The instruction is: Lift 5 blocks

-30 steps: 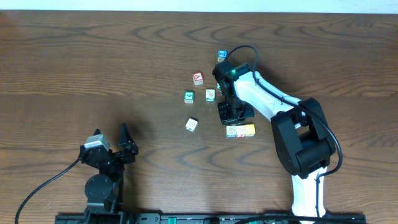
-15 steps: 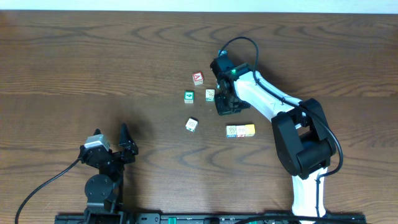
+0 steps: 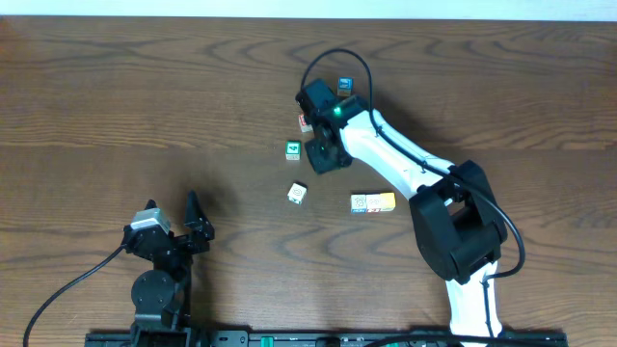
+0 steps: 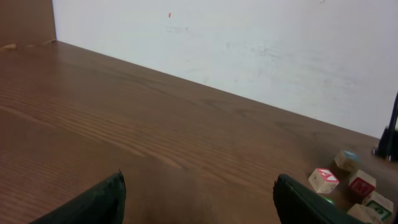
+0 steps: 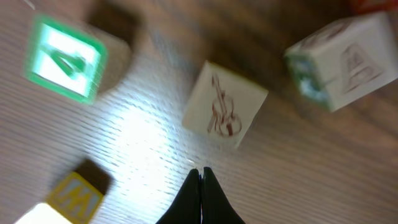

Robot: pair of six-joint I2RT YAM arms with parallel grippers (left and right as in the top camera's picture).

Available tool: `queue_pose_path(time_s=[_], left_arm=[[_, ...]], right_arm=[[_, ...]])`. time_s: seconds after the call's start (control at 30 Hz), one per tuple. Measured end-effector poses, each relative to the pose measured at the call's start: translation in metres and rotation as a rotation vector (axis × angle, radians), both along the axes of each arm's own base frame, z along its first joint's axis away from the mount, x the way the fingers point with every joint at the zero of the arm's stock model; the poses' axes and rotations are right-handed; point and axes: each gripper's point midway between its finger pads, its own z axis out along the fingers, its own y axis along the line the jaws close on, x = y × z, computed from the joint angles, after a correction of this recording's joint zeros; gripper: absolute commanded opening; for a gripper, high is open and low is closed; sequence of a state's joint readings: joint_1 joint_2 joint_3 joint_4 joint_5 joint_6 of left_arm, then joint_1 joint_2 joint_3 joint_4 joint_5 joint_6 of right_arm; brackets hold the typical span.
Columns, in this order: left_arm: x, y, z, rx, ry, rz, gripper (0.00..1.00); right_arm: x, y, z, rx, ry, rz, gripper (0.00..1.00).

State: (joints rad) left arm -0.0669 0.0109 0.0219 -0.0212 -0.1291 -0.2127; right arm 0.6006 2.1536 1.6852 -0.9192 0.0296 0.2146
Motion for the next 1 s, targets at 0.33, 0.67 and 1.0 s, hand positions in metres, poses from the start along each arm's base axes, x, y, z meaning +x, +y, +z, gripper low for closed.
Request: queue_pose_path(time_s=[0.33, 0.67, 1.0], left_arm=[[0.0, 0.0, 0.0, 0.0, 0.0, 0.0, 0.77], [0.0, 0.0, 0.001, 0.0, -0.003, 0.001, 0.77], [0.003, -0.02, -0.002, -0.004, 0.012, -0.115, 0.77]], right_arm=[[0.033, 0.023, 0.041, 0.091, -0.115, 0.013, 0.39], [0.036, 0.02, 0.076, 0.087, -0.116, 0.026, 0.52], [0.049, -0.072, 0.17, 0.084, -0.22, -0.155, 0.47]])
